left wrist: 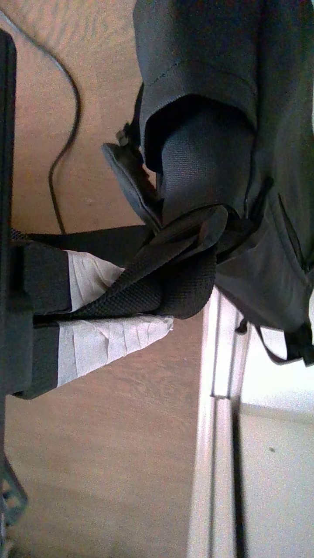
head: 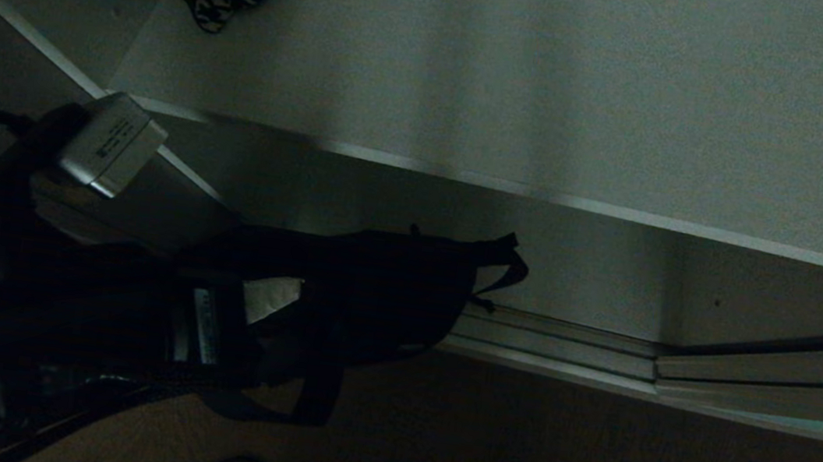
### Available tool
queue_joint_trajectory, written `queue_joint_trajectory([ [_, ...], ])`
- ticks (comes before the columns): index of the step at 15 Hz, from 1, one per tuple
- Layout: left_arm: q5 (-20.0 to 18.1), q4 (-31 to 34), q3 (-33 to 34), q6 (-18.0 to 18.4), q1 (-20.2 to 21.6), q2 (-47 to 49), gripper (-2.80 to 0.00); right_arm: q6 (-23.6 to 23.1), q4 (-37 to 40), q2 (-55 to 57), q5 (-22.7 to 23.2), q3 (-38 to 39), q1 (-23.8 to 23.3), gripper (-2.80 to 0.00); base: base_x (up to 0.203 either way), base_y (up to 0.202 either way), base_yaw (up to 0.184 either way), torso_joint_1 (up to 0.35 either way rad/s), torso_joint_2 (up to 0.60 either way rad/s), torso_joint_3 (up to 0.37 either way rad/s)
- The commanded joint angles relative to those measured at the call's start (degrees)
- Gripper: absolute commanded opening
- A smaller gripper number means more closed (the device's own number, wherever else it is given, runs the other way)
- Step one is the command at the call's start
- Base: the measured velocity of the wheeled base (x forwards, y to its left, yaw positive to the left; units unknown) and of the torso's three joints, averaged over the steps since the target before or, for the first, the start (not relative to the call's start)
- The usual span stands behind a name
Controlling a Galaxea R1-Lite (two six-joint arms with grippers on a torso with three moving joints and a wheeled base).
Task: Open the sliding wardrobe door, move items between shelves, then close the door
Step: Place the bag on the higher shelf
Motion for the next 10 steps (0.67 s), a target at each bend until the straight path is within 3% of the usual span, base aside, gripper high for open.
queue_joint_trajectory([
  [1, -0.2, 0.4, 1.4, 1.6, -0.2, -2.8, -2.8, 0.0, 0.0, 0.0, 0.0, 0.0, 0.0, -2.8, 0.0, 0.0, 0.0, 0.0, 0.0, 0.0],
  [6, -0.7, 0.1, 0.2, 9.8, -0.5, -3.4, -2.8, 0.0, 0.0, 0.0, 0.0, 0.0, 0.0, -2.8, 0.0, 0.0, 0.0, 0.0, 0.0, 0.0],
  [10, -1.8, 0.0, -4.5, 10.8, -0.5, -2.9, -2.8, 0.0, 0.0, 0.0, 0.0, 0.0, 0.0, -2.8, 0.0, 0.0, 0.0, 0.0, 0.0, 0.0],
])
